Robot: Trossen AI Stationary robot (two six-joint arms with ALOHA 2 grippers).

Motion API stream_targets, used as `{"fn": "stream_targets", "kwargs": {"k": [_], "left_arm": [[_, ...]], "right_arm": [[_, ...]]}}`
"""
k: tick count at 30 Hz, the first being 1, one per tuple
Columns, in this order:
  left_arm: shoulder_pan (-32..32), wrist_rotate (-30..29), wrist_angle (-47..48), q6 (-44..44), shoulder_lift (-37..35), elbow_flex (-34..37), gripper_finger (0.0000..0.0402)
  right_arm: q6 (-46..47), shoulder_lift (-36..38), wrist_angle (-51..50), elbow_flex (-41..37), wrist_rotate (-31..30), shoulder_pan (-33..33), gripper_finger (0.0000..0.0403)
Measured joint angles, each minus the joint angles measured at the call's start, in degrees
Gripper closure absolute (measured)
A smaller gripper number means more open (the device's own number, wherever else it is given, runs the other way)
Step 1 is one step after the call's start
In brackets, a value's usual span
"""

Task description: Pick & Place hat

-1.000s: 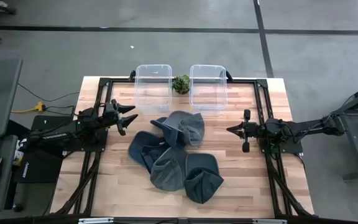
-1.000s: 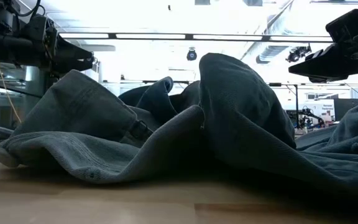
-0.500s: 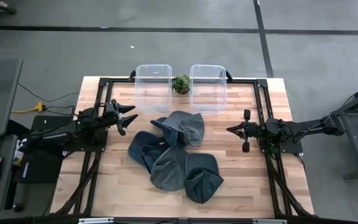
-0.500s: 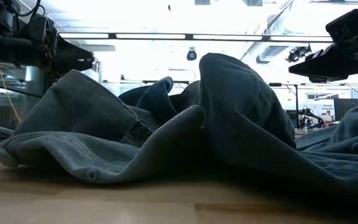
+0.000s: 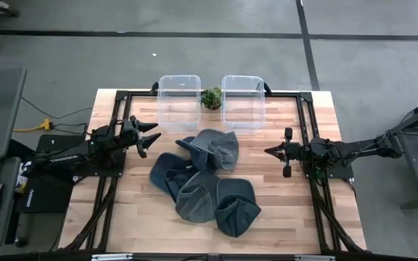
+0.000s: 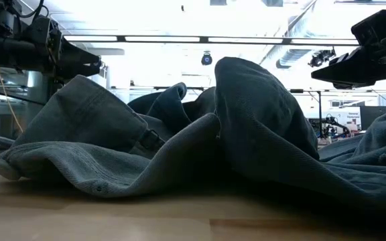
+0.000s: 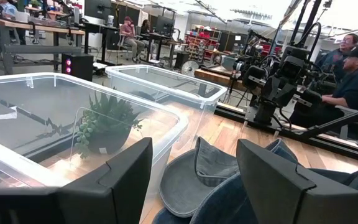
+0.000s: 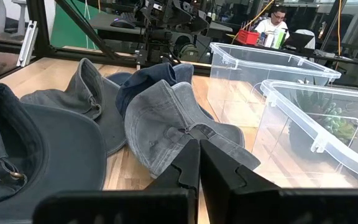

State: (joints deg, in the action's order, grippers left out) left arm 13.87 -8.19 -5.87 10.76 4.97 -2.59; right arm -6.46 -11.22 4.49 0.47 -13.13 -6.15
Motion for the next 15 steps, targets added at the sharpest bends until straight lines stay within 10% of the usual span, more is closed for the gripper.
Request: {"fn": "stream_targets", "kwargs": {"k": [15], "left_arm": [[0.0,0.0,0.0,0.0,0.0,0.0,0.0170]], "right_arm": [[0.0,0.0,0.0,0.0,0.0,0.0,0.0395]]}}
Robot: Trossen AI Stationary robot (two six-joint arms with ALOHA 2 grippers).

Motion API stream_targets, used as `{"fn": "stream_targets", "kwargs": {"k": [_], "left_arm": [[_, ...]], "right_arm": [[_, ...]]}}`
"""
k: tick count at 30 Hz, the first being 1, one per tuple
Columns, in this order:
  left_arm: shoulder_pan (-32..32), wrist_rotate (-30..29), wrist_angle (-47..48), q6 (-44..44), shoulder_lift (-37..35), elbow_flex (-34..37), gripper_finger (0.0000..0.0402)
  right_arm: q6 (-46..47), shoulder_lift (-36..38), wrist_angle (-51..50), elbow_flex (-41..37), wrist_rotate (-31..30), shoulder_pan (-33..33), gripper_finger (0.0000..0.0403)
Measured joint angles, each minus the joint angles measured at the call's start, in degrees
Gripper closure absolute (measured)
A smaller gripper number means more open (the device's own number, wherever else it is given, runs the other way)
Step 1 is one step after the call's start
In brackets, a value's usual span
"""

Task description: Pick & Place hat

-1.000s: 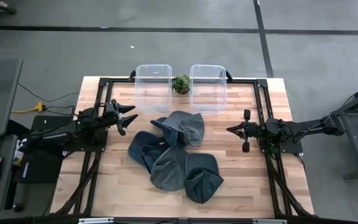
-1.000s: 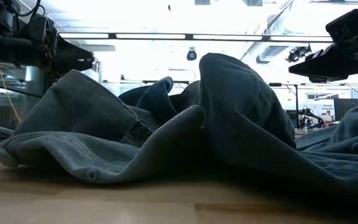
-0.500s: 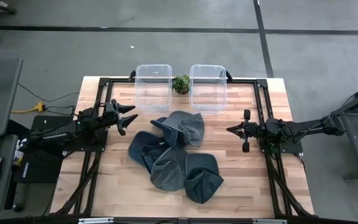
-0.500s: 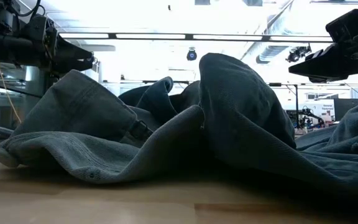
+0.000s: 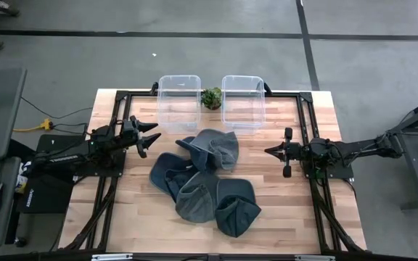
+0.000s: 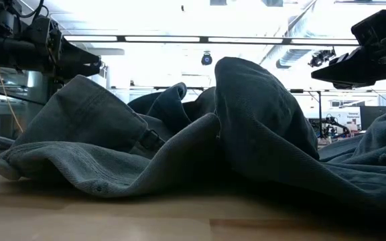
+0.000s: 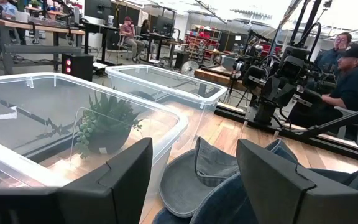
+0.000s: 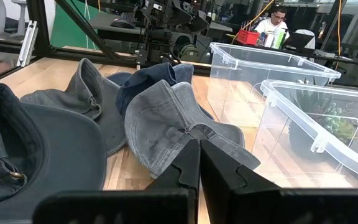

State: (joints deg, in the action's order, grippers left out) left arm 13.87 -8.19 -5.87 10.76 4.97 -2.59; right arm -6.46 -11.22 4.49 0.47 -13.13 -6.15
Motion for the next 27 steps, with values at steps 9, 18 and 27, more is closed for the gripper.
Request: {"fn": "stream_targets", "kwargs": {"k": [9,18,27], "left_arm": [[0.0,0.0,0.0,0.0,0.0,0.0,0.0170],[0.0,0.0,0.0,0.0,0.0,0.0,0.0170],[0.0,0.0,0.0,0.0,0.0,0.0,0.0170]], "right_arm": [[0.0,0.0,0.0,0.0,0.0,0.0,0.0394],[0.0,0.0,0.0,0.0,0.0,0.0,0.0398],[0.0,0.0,0.0,0.0,0.0,0.0,0.0399]]}}
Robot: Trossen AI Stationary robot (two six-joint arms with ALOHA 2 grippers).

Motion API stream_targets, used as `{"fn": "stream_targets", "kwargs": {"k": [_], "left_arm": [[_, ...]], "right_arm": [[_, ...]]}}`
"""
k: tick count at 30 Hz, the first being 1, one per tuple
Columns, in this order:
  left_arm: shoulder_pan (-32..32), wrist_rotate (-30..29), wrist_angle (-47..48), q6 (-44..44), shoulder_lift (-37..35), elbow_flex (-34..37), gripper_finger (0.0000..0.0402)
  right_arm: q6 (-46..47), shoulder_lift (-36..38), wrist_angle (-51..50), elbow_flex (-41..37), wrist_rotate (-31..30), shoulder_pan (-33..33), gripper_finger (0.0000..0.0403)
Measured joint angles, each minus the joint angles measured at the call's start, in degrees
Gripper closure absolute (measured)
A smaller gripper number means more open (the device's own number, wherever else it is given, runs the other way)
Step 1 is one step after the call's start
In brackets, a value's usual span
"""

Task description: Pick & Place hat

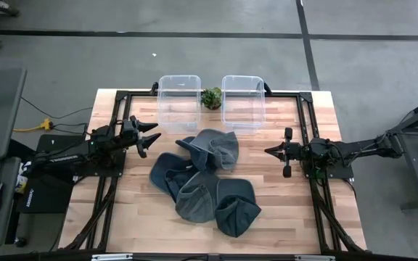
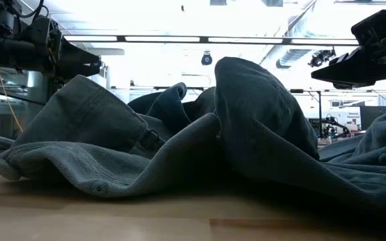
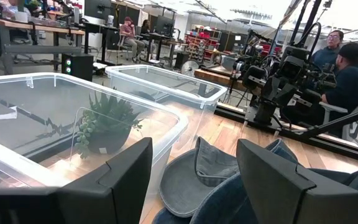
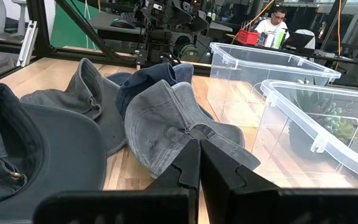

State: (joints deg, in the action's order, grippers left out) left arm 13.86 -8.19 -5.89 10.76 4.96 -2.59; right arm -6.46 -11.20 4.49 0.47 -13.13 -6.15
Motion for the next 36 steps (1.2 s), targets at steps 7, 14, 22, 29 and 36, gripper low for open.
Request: {"fn": "stream_targets", "kwargs": {"k": [7,14,22,29,36], "left_arm": [[0.0,0.0,0.0,0.0,0.0,0.0,0.0170],[0.0,0.0,0.0,0.0,0.0,0.0,0.0170],[0.0,0.0,0.0,0.0,0.0,0.0,0.0170],[0.0,0.0,0.0,0.0,0.0,0.0,0.0170],[0.0,0.0,0.0,0.0,0.0,0.0,0.0170]], "right_arm": [[0.0,0.0,0.0,0.0,0.0,0.0,0.0395],[0.0,0.0,0.0,0.0,0.0,0.0,0.0393],[0.0,0.0,0.0,0.0,0.0,0.0,0.0398],[0.0,0.0,0.0,0.0,0.0,0.0,0.0399],[0.0,0.0,0.0,0.0,0.0,0.0,0.0397]]}}
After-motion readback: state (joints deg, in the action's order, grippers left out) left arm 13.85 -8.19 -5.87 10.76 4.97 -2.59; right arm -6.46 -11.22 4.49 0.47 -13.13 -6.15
